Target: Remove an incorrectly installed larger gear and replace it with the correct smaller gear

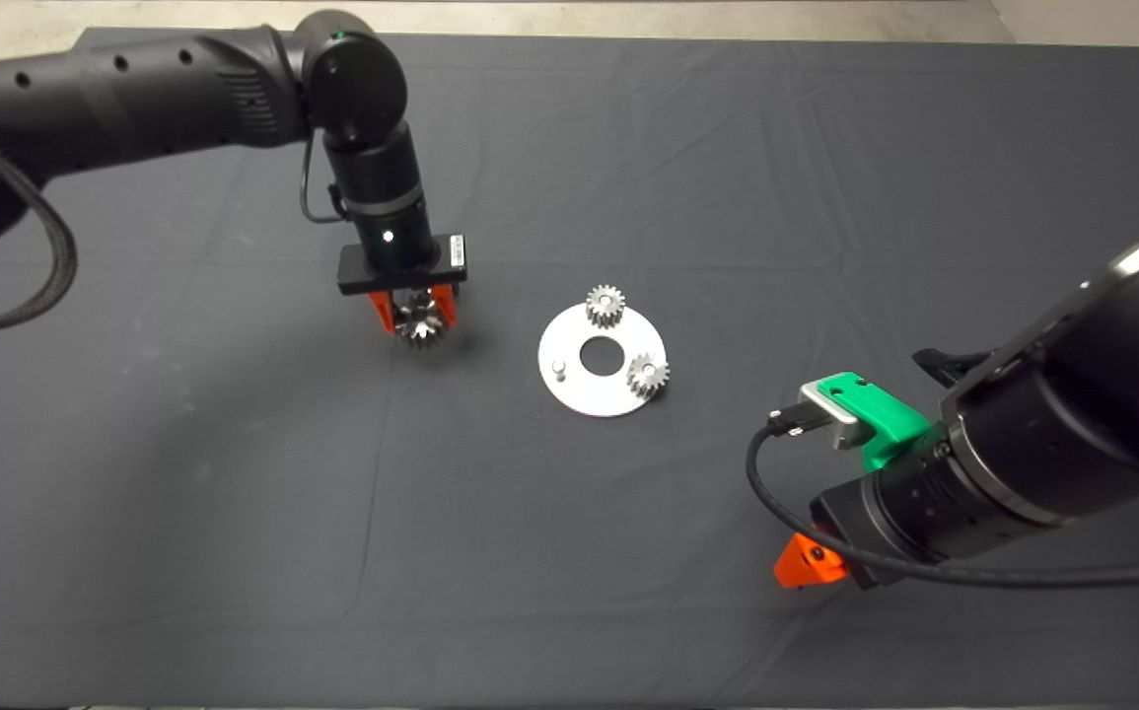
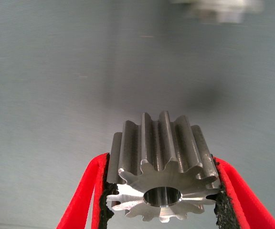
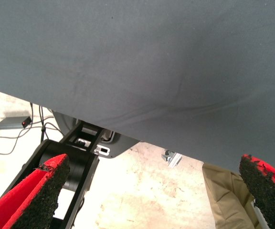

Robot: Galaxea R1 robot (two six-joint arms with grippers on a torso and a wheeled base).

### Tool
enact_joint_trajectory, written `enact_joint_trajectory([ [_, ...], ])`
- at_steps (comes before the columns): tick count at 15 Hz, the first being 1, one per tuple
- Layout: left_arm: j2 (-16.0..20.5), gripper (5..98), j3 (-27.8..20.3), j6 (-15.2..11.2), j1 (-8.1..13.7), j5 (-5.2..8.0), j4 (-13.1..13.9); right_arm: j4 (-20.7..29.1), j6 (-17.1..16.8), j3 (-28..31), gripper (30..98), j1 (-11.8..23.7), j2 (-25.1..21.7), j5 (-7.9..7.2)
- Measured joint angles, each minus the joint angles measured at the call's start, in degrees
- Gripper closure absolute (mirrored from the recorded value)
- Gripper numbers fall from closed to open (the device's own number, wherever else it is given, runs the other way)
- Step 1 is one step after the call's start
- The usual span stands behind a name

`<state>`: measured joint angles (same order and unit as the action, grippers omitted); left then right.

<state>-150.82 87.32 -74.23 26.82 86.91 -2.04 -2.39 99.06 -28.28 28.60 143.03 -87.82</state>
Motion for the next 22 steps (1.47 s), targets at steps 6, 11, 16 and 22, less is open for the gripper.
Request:
enact_joint_trajectory([
  [6, 0.2, 60.6, -0.2, 0.1, -0.9, -0.04, -0.6, 0.0, 0.0, 0.0, 34.5, 0.0, 0.0, -0.05],
  [11, -0.1, 55.1, -0.2, 0.1, -1.5, 0.09, -0.9, 0.0, 0.0, 0.0, 34.5, 0.0, 0.0, -0.05],
  [16, -0.1, 47.6, -0.2, 0.2, -1.4, 0.11, -0.9, 0.0, 0.0, 0.0, 34.5, 0.0, 0.0, -0.02],
  [22, -1.9, 37.2, 5.2, 4.6, -1.4, 0.13, -0.9, 0.0, 0.0, 0.0, 34.5, 0.0, 0.0, -0.02],
])
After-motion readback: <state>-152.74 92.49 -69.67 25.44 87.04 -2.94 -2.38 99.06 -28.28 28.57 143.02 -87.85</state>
